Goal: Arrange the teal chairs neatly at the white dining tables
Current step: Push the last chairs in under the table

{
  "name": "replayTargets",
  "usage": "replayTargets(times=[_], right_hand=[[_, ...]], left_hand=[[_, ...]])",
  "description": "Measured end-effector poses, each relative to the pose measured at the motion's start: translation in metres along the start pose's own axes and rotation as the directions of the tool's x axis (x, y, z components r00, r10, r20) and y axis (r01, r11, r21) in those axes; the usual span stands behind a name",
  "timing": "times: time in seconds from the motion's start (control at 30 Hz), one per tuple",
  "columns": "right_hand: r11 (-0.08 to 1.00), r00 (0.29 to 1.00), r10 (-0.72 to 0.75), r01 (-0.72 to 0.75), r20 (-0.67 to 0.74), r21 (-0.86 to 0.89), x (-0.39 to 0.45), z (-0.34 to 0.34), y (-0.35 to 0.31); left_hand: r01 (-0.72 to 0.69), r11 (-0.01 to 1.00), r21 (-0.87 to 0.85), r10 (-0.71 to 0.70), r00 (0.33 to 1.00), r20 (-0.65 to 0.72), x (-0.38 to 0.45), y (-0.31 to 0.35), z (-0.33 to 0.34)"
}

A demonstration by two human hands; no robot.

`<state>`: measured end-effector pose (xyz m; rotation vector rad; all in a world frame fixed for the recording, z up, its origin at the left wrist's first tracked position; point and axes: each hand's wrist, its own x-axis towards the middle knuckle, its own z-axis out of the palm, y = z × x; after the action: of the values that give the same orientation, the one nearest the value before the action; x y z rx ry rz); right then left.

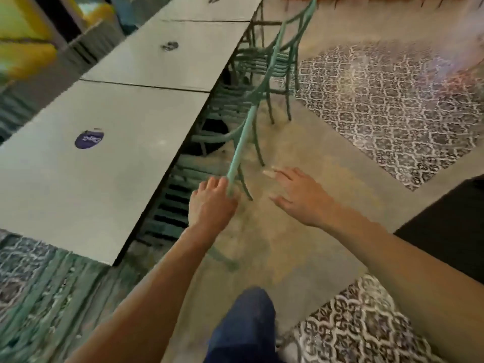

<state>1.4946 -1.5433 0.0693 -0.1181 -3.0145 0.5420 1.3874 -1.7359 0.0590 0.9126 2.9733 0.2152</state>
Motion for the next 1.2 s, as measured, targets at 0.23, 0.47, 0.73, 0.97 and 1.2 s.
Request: replayTargets(times=[0.23, 0.47, 0.73, 0.97, 1.2], right_hand=[[0.972, 0.962, -0.23, 0.234, 0.145, -0.01, 0.145, 0.033, 0.076], [0.92, 0.889, -0.379, 0.392, 0.255, -0.001, 0.232, 0.028, 0.13], [0.771, 0.698, -0.572, 0.637, 0.431, -0.009, 0.354, 0.059, 0.167], [0.665, 0.549, -0.581, 0.746, 0.602, -0.038, 0.405, 0.078, 0.194], [0.627, 0.519, -0.613, 0.778, 0.596, -0.032, 0.404, 0.078, 0.192]], left_hand=[[0.214, 0.976, -0.026, -0.213, 0.976, 0.038, 0.083, -0.004, 0.056], [0.387, 0.918, -0.086, -0.383, 0.922, 0.062, 0.137, 0.006, 0.069], [0.628, 0.776, -0.058, -0.61, 0.772, 0.181, 0.175, 0.018, 0.097], [0.829, 0.553, -0.079, -0.806, 0.557, 0.2, 0.169, 0.053, 0.125], [0.834, 0.548, -0.057, -0.815, 0.548, 0.187, 0.165, 0.05, 0.122]])
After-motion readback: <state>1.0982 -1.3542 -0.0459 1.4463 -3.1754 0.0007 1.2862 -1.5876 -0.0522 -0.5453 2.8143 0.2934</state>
